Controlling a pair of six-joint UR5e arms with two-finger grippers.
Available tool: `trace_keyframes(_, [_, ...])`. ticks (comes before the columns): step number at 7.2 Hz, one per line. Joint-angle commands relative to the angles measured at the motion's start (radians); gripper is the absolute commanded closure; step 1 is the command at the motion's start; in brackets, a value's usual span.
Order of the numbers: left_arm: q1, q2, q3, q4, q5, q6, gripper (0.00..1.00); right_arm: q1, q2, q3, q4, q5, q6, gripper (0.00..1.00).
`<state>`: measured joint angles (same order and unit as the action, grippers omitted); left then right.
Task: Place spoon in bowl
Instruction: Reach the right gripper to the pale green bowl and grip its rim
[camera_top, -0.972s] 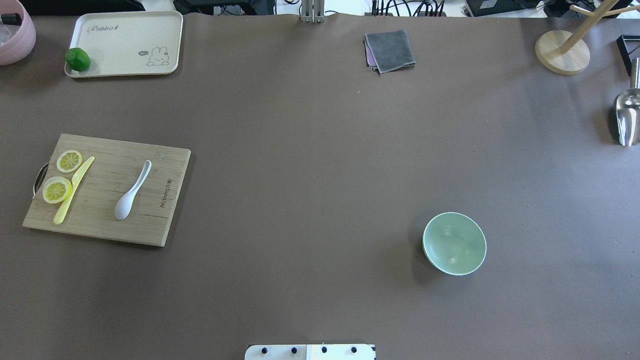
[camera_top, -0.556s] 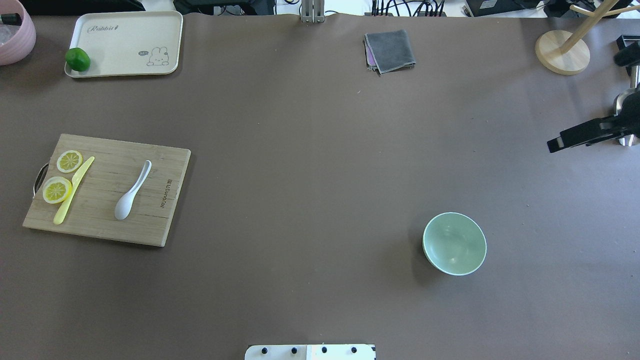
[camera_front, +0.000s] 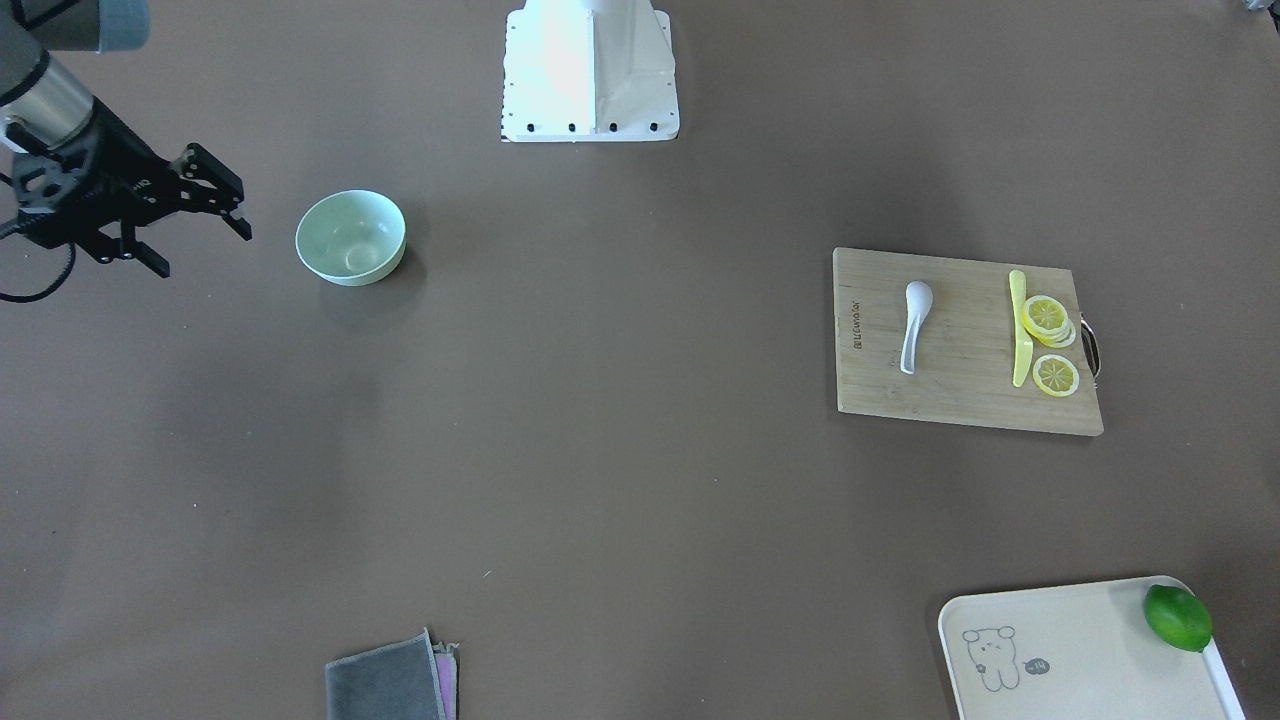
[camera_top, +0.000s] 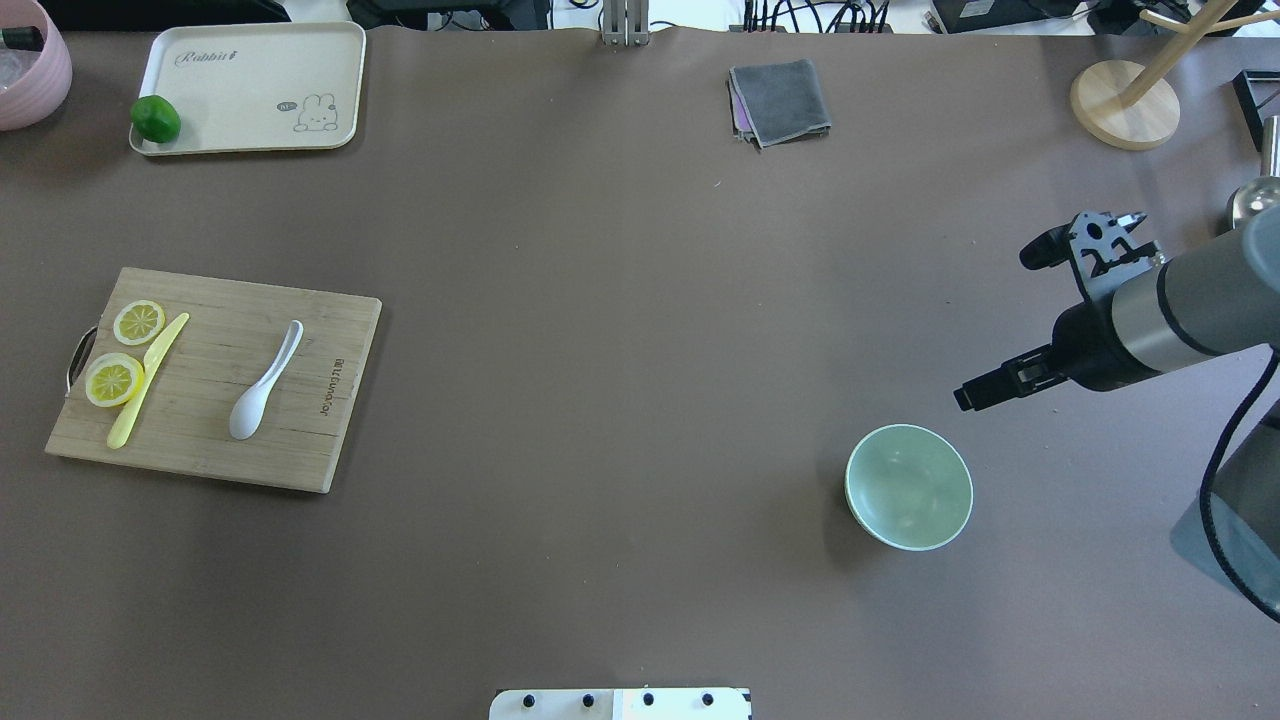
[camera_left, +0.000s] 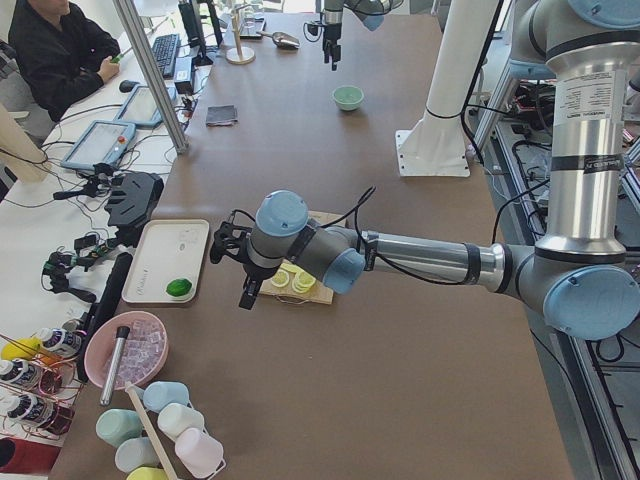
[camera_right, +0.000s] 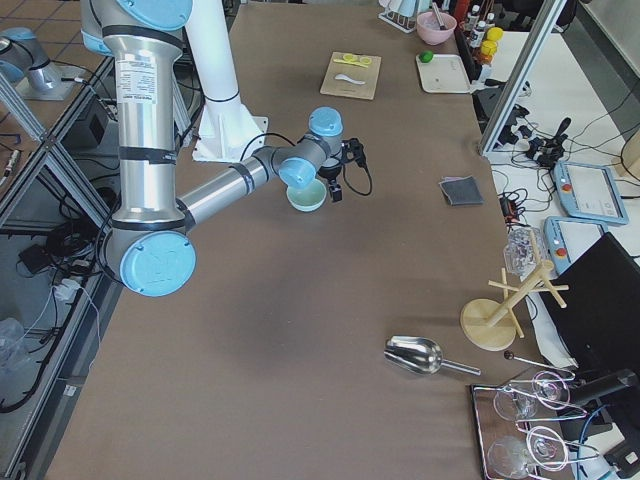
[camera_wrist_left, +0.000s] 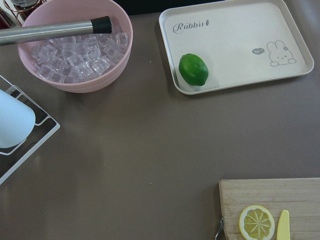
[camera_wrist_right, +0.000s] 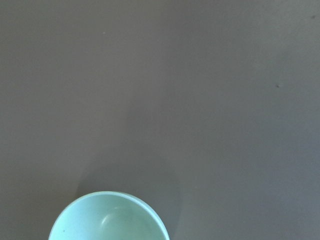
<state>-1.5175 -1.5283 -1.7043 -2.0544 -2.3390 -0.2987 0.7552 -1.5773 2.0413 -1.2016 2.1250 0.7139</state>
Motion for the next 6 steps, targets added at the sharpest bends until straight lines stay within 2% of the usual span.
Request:
trace_keyframes(1, [0.0, 0.0, 0.006, -0.006, 0.0, 0.001, 0.02, -0.111, 0.0, -0.025, 0.019, -0.071, 0.047, 0.0])
trace_keyframes(5, [0.0, -0.001, 0.009, -0.006, 0.0, 0.003, 0.02, -0.149, 0.011, -0.156, 0.152, -0.072, 0.047, 0.01])
trace_keyframes(6, [0.0, -0.001, 0.009, -0.006, 0.0, 0.003, 0.02, -0.149, 0.01, -0.158, 0.152, -0.072, 0.05, 0.38])
